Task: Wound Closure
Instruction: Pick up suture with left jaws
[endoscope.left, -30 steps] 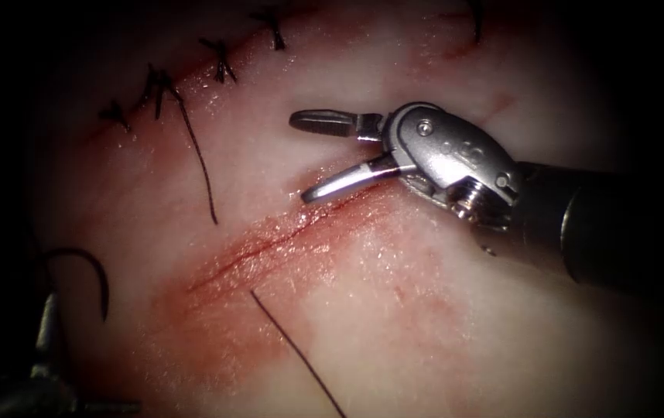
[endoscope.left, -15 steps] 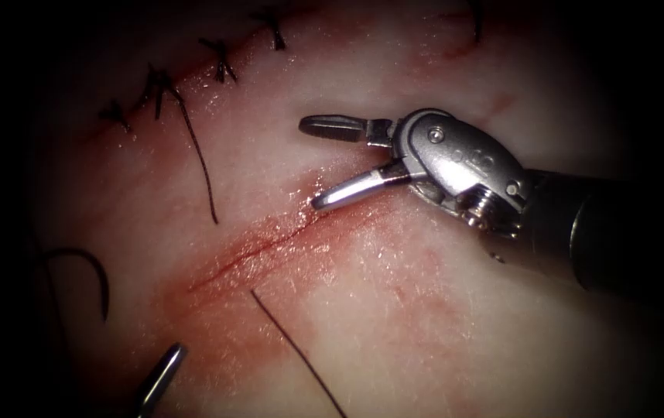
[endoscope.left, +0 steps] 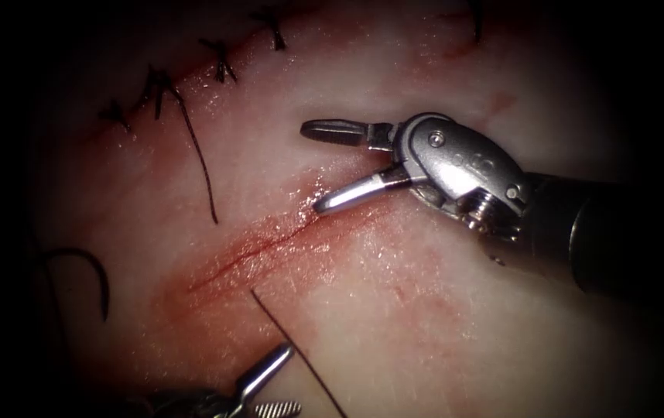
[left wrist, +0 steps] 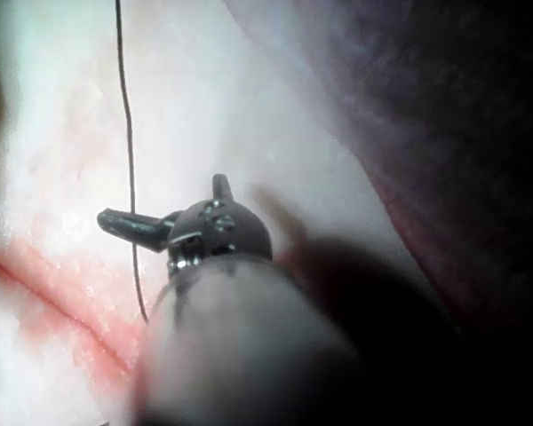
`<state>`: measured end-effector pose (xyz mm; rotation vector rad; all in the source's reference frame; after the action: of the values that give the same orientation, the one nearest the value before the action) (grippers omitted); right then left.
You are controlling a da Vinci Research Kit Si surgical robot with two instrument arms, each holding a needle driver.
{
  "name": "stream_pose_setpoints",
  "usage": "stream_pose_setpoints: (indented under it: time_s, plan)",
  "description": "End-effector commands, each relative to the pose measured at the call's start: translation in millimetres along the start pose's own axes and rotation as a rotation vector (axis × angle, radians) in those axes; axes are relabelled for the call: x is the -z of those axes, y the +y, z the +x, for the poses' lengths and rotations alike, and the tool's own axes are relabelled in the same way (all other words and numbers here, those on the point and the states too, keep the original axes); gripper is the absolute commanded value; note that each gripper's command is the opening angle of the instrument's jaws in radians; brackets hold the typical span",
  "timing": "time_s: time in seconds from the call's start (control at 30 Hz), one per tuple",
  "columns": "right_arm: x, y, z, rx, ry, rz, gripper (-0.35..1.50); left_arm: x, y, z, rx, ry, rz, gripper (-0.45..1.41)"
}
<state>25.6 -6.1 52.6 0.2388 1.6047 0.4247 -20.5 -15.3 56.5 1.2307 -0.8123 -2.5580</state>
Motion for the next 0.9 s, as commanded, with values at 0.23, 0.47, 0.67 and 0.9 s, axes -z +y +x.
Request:
stream_pose_setpoints:
  time_s: [0.23, 0.47, 0.67, 0.9]
  plan:
    - [-0.9, 0.4, -0.6, 0.003, 0.002, 0.001, 1.24, -2.5, 1.4, 0.8, -0.03, 0.03, -0.013, 0.59]
    - [-0.8, 0.4, -0.6, 0.004, 0.002, 0.001, 1.24, -2.3, 1.1, 3.5, -0.055, 0.072, 0.03, 0.59]
    - [-0.8, 0.4, -0.7, 0.004, 0.002, 0.001, 1.24, -2.7, 1.1, 5.7, -0.075, 0.086, 0.035, 0.59]
    - [-0.8, 0.2, -0.7, 0.006, 0.002, 0.002, 1.24, -3.6, 1.4, 7.0, -0.09, 0.095, 0.044, 0.36]
